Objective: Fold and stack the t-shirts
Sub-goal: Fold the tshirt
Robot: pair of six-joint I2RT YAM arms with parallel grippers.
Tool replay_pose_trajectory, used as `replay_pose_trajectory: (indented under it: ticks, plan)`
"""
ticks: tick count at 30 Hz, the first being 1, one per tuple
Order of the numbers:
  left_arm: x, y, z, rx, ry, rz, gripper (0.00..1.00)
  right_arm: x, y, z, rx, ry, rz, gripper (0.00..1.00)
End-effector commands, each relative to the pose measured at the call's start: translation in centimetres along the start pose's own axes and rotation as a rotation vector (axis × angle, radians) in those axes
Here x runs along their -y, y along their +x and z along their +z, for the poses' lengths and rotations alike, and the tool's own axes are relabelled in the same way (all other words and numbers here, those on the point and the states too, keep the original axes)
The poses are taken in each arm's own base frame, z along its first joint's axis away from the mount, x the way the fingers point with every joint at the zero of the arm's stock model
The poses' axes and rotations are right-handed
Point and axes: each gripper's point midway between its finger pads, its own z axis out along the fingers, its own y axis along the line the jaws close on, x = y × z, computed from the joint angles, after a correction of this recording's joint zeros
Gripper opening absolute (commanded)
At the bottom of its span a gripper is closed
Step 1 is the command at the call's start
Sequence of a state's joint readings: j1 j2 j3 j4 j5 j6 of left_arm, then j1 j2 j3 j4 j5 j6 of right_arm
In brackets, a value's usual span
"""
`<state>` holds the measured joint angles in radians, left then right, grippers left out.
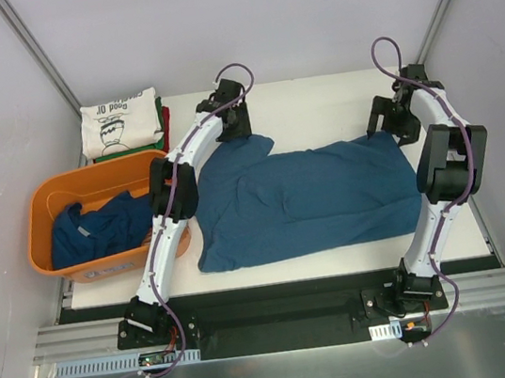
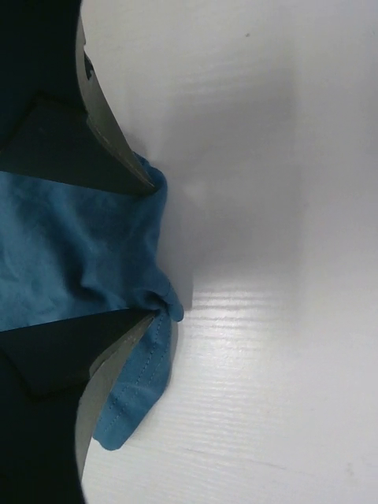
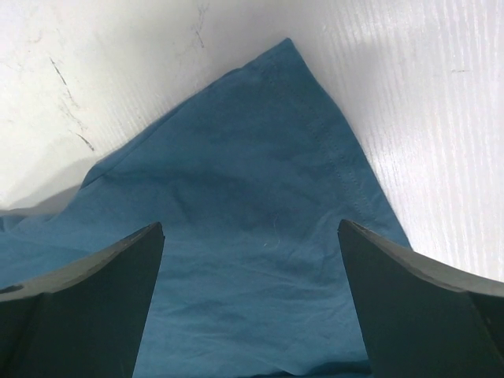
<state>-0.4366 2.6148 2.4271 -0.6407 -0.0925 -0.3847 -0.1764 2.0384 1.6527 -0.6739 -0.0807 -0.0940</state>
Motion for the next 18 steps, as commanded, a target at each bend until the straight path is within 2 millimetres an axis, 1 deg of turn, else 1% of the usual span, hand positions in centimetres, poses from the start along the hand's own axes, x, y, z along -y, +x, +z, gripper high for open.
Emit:
replay_pose_trajectory:
  ticks: [1, 3, 4, 5, 7, 8, 9, 11, 12, 13, 14, 15, 16, 17, 18]
  plan:
    - [-1.8, 0.0, 0.7, -0.004, -0.079, -0.085, 0.54, -0.3, -1.0, -0.8, 0.041, -0.03, 0.0, 0.97]
    - [-1.8, 0.1, 0.8, -0.008, -0.077, -0.084, 0.52, -0.2, -0.9, -0.7, 0.035, -0.028, 0.005, 0.96]
    - [-1.6, 0.0, 0.6, -0.005, -0.069, -0.085, 0.48, -0.3, -0.9, -0.6, 0.034, -0.03, 0.005, 0.96]
    - [-1.5, -0.1, 0.6, -0.004, -0.065, -0.087, 0.42, -0.2, -1.0, -0.5, 0.035, -0.031, 0.008, 0.96]
    - [-1.1, -0.4, 0.4, 0.001, -0.047, -0.087, 0.37, -0.3, -1.3, -0.7, 0.043, -0.032, 0.007, 0.96]
    - [-1.0, -0.6, 0.2, 0.007, -0.043, -0.085, 0.31, -0.3, -1.5, -0.6, 0.046, -0.03, 0.007, 0.96]
    - [-0.9, -0.9, -0.1, 0.012, -0.039, -0.083, 0.28, -0.3, -1.5, -0.5, 0.043, -0.031, 0.006, 0.96]
    - [-0.8, -1.8, -1.1, 0.036, -0.032, -0.076, 0.24, -0.2, -2.1, -0.6, 0.057, -0.021, 0.005, 0.95]
    - [-0.6, -2.1, -1.5, 0.045, -0.023, -0.073, 0.19, -0.1, -2.1, -0.1, 0.048, -0.013, 0.009, 0.94]
    - [-0.3, -2.8, -2.2, 0.06, -0.01, -0.067, 0.17, 0.0, -2.4, 0.0, 0.05, -0.009, 0.014, 0.94]
    - [0.0, -3.0, -2.6, 0.066, 0.008, -0.062, 0.16, 0.1, -3.1, -0.1, 0.064, 0.006, 0.013, 0.92]
    - [0.3, -3.1, -2.8, 0.068, 0.017, -0.058, 0.07, 0.3, -3.2, 0.5, 0.055, 0.015, 0.016, 0.91]
    - [0.4, -3.5, -3.4, 0.076, 0.026, -0.058, 0.01, 0.5, -3.3, 0.8, 0.047, 0.026, 0.018, 0.9]
    - [0.5, -3.7, -3.7, 0.085, 0.031, -0.056, 0.0, 0.6, -4.2, 0.6, 0.062, 0.04, 0.019, 0.87]
    - [0.7, -3.8, -3.9, 0.087, 0.04, -0.054, 0.0, 0.8, -3.9, 1.5, 0.041, 0.049, 0.018, 0.86]
